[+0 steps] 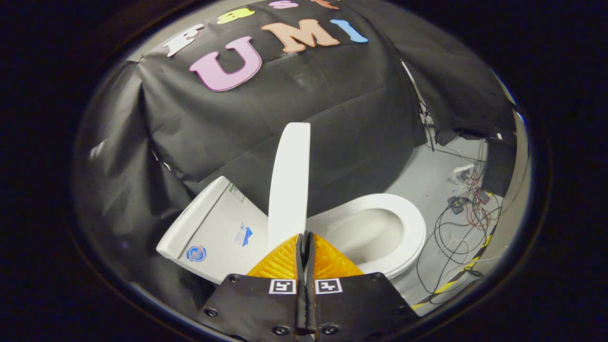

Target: Open the toilet lid.

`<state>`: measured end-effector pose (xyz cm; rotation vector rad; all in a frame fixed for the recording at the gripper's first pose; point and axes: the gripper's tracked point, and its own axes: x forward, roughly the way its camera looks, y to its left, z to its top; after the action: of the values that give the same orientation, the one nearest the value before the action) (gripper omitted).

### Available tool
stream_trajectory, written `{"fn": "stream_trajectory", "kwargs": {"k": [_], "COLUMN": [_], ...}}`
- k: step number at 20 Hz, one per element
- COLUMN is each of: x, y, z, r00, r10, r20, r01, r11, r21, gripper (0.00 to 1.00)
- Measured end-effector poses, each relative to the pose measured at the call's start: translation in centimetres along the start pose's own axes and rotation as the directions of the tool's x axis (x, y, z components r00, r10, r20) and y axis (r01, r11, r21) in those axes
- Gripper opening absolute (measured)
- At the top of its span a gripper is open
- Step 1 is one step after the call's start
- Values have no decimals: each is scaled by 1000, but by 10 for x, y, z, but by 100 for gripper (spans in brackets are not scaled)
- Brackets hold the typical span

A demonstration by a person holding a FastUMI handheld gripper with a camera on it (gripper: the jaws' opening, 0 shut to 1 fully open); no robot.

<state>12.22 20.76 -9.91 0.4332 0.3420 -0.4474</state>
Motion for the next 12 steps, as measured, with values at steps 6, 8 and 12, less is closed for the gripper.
{"fn": "stream_trajectory", "kwargs": {"k": [6,8,12], "x": [0,0,-2], "y": [8,14,28], "z": [2,2,4], "r00": [997,996,994], "r10": [-55,-49,-59], "r20": [55,80,94], "r01": [58,55,70], "r11": [997,996,991], "r21": [-55,-74,-118], "gripper": [1,0,0]}}
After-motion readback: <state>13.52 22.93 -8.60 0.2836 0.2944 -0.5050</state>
